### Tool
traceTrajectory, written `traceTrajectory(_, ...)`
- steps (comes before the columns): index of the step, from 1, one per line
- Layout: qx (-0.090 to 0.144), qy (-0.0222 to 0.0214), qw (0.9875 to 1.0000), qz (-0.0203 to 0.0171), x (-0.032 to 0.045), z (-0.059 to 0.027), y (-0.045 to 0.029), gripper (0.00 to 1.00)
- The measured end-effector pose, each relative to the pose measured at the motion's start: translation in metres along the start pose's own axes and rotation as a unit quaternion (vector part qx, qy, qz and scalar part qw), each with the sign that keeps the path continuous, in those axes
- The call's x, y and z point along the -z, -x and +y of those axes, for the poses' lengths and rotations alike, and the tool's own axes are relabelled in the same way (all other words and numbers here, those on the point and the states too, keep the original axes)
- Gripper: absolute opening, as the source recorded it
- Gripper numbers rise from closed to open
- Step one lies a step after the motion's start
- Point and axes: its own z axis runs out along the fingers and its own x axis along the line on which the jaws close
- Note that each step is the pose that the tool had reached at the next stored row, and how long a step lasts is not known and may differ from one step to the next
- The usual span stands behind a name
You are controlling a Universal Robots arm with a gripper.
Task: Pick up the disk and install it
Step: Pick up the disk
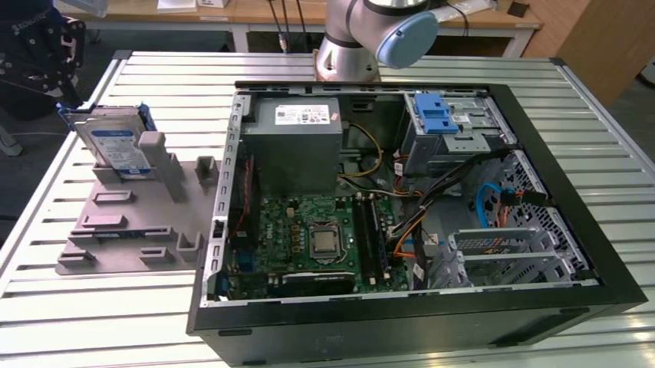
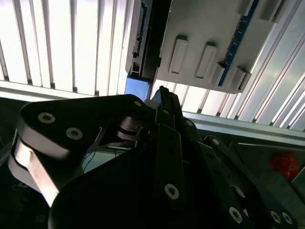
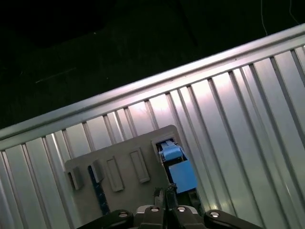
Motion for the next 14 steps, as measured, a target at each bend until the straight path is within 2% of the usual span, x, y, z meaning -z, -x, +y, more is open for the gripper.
traceTrajectory(4,0.034,-0.0006,0.9994,0.0009,-0.0004,0.0,0.0,0.15)
traceTrajectory(8,0.062,-0.001,0.9981,0.0015,-0.0008,0.0,0.0,0.15)
traceTrajectory(11,0.073,-0.0009,0.9974,0.0005,-0.001,0.0,0.0001,0.15)
traceTrajectory(14,0.075,-0.0008,0.9972,0.0005,-0.001,0.0,0.0,0.15)
